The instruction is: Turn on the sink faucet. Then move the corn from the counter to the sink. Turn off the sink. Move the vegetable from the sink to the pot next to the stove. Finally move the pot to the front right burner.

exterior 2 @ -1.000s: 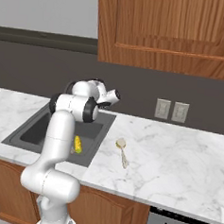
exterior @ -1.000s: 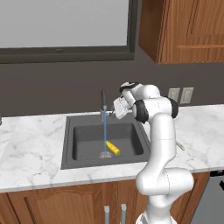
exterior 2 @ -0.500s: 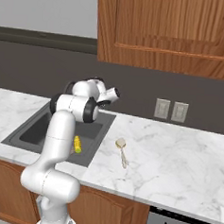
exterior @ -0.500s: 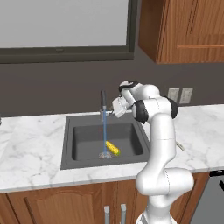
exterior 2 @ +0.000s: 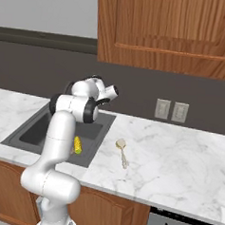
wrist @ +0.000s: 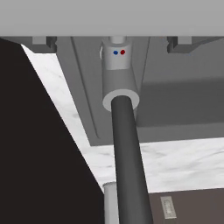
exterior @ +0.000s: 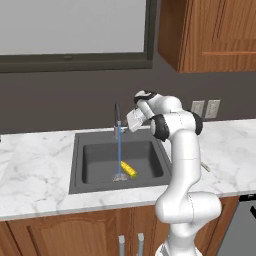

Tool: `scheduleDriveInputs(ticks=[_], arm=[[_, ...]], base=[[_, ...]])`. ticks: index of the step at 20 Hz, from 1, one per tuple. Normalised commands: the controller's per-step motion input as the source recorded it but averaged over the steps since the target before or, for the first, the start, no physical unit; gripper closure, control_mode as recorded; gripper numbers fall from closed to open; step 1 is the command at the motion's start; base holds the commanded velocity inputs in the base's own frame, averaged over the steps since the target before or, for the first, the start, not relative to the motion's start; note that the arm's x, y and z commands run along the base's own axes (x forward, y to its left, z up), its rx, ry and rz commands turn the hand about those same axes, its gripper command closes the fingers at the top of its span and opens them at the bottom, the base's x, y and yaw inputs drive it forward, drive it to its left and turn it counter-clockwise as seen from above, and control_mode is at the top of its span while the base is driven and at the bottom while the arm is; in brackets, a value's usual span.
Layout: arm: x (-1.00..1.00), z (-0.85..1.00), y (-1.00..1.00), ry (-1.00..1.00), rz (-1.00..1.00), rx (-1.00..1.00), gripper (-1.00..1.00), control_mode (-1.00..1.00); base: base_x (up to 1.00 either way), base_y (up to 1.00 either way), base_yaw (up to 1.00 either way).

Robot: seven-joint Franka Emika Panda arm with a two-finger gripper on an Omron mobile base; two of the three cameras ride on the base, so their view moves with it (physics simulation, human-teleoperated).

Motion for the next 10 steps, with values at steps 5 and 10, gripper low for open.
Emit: scheduleDriveInputs(ticks=[5,10], arm=[[0.00,0.00,0.22,0.00,0.00,0.00,-1.00,-1.00],[0.00,0.00,0.25,0.00,0.00,0.00,-1.00,-1.00]], base=[[0.00,0.00,0.00],[0.00,0.00,0.00]])
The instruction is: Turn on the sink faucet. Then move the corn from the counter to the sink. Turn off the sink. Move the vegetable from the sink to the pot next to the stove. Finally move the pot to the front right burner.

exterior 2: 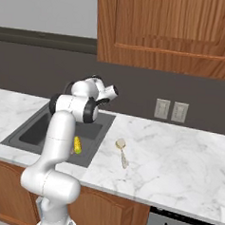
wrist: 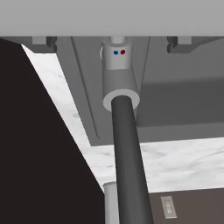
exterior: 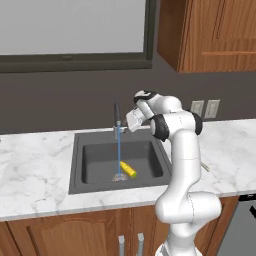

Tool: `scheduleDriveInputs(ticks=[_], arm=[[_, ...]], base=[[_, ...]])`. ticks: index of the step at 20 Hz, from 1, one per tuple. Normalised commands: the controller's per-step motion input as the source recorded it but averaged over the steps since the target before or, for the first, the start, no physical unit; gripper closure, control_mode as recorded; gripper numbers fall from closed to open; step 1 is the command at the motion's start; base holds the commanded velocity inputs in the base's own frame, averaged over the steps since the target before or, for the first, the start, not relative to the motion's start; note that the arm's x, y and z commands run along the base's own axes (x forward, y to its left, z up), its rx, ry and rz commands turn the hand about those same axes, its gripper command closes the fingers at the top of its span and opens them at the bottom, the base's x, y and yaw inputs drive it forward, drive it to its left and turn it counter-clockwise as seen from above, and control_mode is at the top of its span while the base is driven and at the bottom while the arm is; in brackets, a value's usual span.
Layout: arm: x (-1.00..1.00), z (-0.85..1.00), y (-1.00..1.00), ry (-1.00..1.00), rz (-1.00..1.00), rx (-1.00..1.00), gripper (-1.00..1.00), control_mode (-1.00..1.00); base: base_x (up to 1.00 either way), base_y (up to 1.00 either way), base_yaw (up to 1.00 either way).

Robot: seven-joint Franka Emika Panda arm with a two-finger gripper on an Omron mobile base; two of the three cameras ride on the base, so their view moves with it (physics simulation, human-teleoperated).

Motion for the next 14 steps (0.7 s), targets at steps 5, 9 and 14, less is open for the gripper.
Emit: scheduleDriveInputs(ticks=[5,9,14], arm=[[0.00,0.00,0.41,0.00,0.00,0.00,-1.00,-1.00],[0.00,0.00,0.55,0.01,0.00,0.00,-1.00,-1.00],[0.00,0.00,0.60,0.02,0.00,0.00,-1.00,-1.00]], base=[[0.00,0.00,0.00],[0.00,0.00,0.00],[0.00,0.00,0.00]])
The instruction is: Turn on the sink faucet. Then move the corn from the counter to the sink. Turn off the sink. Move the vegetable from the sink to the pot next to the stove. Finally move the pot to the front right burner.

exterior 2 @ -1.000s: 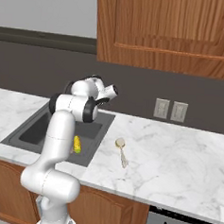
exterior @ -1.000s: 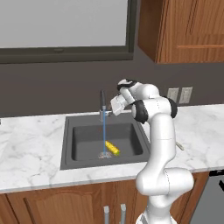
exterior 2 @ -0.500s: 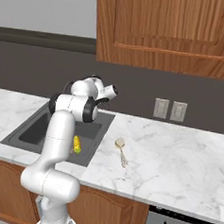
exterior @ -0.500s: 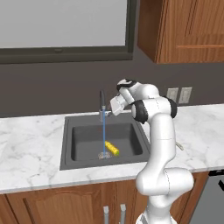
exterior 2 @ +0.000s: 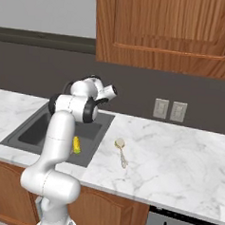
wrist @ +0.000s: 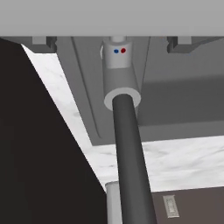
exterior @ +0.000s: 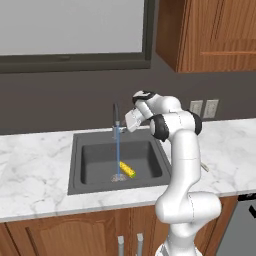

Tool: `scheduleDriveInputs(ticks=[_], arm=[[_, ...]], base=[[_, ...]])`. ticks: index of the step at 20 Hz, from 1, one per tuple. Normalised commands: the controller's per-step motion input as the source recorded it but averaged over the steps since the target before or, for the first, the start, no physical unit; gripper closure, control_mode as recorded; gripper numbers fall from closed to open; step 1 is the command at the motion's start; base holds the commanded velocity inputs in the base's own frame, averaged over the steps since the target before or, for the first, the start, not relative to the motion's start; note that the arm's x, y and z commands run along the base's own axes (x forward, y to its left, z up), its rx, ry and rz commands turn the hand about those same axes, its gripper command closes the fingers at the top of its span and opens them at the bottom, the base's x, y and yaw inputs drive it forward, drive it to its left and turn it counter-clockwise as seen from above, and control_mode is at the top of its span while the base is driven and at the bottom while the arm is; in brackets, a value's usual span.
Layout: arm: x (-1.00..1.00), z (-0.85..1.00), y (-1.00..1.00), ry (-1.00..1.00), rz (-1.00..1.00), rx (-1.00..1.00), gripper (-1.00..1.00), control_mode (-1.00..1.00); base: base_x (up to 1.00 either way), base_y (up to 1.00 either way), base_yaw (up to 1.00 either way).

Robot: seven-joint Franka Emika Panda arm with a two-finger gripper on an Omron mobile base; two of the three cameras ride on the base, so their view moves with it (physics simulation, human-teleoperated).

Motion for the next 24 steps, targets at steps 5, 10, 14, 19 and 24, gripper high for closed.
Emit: scheduleDriveInputs(ticks=[5,10,14,19,24], arm=[[0.00,0.00,0.63,0.02,0.00,0.00,-1.00,-1.00],[0.00,0.00,0.67,0.02,0.00,0.00,-1.00,-1.00],[0.00,0.00,0.65,0.02,0.00,0.00,-1.00,-1.00],[0.00,0.00,0.23,-0.01,0.00,0.00,-1.00,-1.00],[-0.05,0.00,-0.10,-0.06,0.00,0.00,-1.00,-1.00]], base=[[0.00,0.00,0.00],[0.00,0.00,0.00],[0.00,0.00,0.00],[0.00,0.00,0.00],[0.00,0.00,0.00]])
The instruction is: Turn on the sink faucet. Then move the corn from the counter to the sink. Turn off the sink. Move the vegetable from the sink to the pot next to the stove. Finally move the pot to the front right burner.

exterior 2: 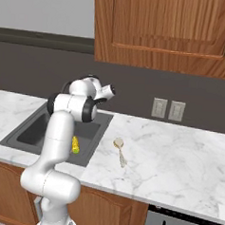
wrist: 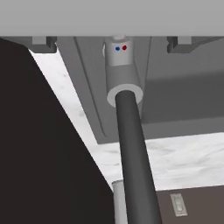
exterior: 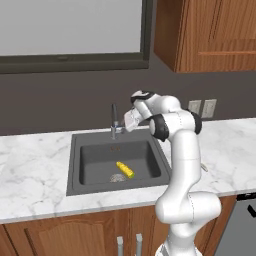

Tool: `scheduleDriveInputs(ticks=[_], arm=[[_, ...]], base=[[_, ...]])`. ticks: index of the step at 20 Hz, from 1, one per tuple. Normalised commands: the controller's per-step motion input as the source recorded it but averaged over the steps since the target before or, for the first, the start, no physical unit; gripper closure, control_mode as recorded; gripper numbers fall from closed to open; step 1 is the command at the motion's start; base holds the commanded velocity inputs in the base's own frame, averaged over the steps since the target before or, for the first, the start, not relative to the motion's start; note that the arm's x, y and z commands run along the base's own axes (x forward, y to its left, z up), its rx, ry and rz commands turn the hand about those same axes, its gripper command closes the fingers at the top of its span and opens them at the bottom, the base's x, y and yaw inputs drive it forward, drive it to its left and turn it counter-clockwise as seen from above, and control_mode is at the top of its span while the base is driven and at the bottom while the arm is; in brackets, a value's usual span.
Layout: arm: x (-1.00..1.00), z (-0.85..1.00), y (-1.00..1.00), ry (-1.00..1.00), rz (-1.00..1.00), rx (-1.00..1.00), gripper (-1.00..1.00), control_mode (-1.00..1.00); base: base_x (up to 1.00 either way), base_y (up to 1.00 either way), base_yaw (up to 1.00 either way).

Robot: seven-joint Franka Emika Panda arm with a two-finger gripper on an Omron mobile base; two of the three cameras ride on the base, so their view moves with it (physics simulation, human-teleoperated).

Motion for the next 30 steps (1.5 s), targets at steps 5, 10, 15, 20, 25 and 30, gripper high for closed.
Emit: scheduleDriveInputs(ticks=[5,10,15,20,25,30], arm=[[-0.16,0.02,-0.27,-0.10,0.00,0.00,-1.00,-1.00],[-0.34,0.01,-0.30,-0.12,0.00,0.00,-1.00,-1.00],[-0.61,0.10,-0.16,-0.14,-0.04,0.01,-1.00,-1.00],[-0.78,0.29,-0.05,-0.19,-0.06,0.00,-1.00,-1.00],[-0.79,0.28,0.00,-0.17,-0.09,0.00,-1.00,-1.00],[-0.61,0.23,0.00,-0.02,-0.08,-0.01,-1.00,-1.00]], base=[[0.00,0.00,0.00],[0.00,0.00,0.00],[0.00,0.00,0.00],[0.00,0.00,0.00],[0.00,0.00,0.00],[0.00,0.00,0.00]])
